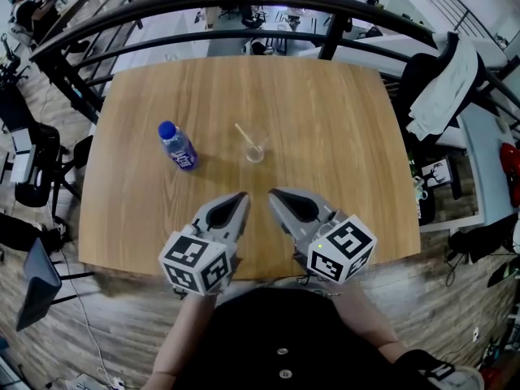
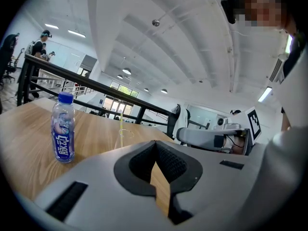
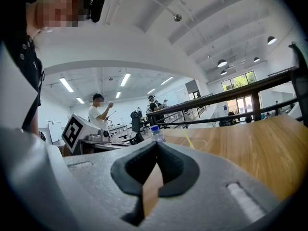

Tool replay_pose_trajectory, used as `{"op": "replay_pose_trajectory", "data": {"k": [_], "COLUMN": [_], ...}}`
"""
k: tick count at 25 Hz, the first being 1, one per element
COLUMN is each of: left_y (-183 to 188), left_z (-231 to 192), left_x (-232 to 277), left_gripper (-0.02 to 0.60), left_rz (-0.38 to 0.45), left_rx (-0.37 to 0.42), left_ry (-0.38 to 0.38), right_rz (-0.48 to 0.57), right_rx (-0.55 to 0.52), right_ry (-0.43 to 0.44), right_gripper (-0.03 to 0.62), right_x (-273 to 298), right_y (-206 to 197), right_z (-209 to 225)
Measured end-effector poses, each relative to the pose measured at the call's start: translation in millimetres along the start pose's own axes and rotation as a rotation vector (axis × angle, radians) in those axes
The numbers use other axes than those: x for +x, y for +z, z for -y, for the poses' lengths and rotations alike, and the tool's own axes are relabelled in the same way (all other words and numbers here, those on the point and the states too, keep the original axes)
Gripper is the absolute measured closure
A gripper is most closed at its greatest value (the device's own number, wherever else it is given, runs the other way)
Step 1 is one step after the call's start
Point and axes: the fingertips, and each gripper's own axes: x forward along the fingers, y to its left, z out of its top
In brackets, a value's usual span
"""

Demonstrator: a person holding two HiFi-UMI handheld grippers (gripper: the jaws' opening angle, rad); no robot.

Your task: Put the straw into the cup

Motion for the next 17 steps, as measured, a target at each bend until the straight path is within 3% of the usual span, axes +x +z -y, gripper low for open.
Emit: {"op": "replay_pose_trajectory", "data": {"k": [17], "left_y": [-7], "left_z": [-7], "left_x": [1], "left_gripper": [0.565], "left_rz": [-0.019], "left_rx": [-0.004], "left_ry": [-0.002], "right_rz": [-0.033], "right_rx": [0.015], "right_ry": [0.017], "right_gripper": [0.597], "right_x": [9], "right_y": [-12], "right_z": [1]}}
